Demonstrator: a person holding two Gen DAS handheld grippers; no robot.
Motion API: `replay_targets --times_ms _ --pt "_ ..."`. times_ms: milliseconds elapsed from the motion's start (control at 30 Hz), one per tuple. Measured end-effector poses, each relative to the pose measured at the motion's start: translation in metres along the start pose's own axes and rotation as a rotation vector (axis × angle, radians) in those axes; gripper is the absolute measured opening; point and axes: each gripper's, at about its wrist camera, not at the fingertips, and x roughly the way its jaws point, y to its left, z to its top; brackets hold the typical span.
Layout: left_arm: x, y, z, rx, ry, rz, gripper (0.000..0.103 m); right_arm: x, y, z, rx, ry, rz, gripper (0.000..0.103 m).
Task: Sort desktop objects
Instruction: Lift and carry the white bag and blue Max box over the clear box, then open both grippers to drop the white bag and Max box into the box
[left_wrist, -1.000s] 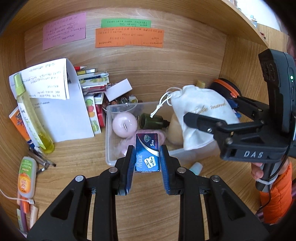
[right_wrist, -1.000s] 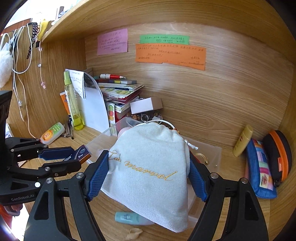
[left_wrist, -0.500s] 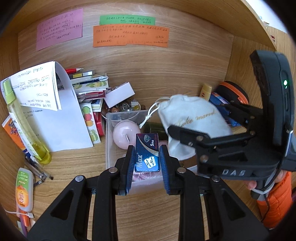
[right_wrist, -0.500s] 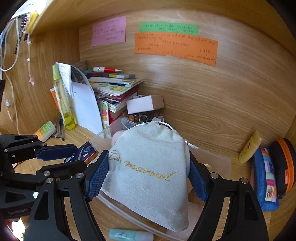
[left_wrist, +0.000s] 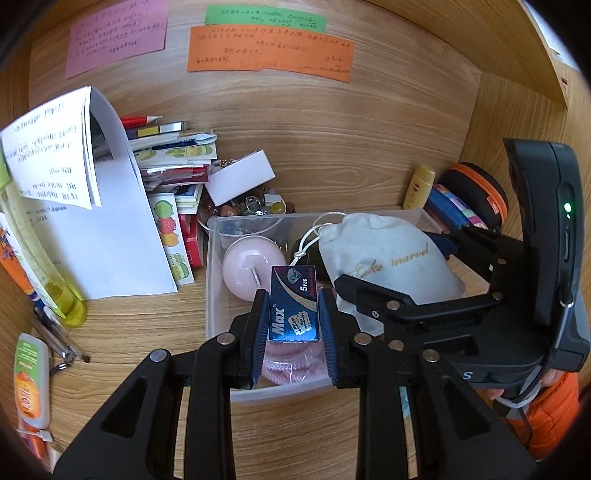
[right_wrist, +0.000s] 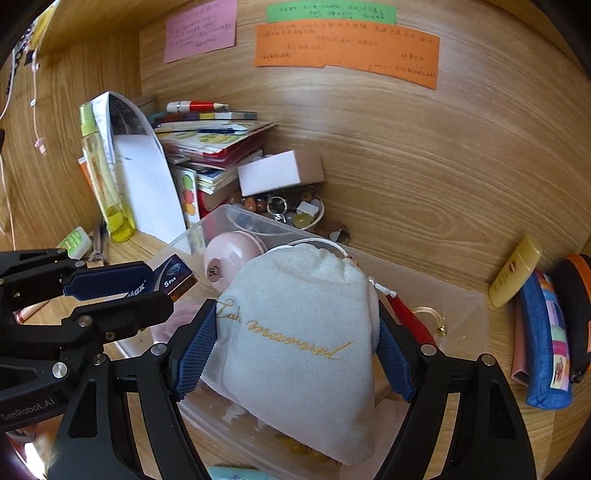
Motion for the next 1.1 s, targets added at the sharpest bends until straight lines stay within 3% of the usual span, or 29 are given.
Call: replay_targets --times_ms 533,633,700,833,1100 --pt "0.006 0.007 -0.007 -0.036 0.016 -0.046 0.027 0.003 0.004 -0.003 -0.045 -0.001 -0.036 0.080" --pt "0.001 0.009 -0.007 -0.051 -0.004 -0.034 0.041 0.003 0.005 -0.004 -0.053 0.005 -0.040 0.080" --pt "-0.007 0.012 -0.007 -0.065 -0.033 -0.030 0.061 0.003 0.004 -0.003 -0.051 0.020 -0.019 0.081" --pt "-0.020 0.007 -0.006 -0.048 -0.068 -0.002 0.063 -0.001 -0.002 -0.002 -0.011 0.024 0.045 0.084" --pt "-0.044 0.001 -0.004 -0.025 -0.119 0.066 0.079 -0.018 -0.007 0.004 0.019 0.017 0.059 0.085"
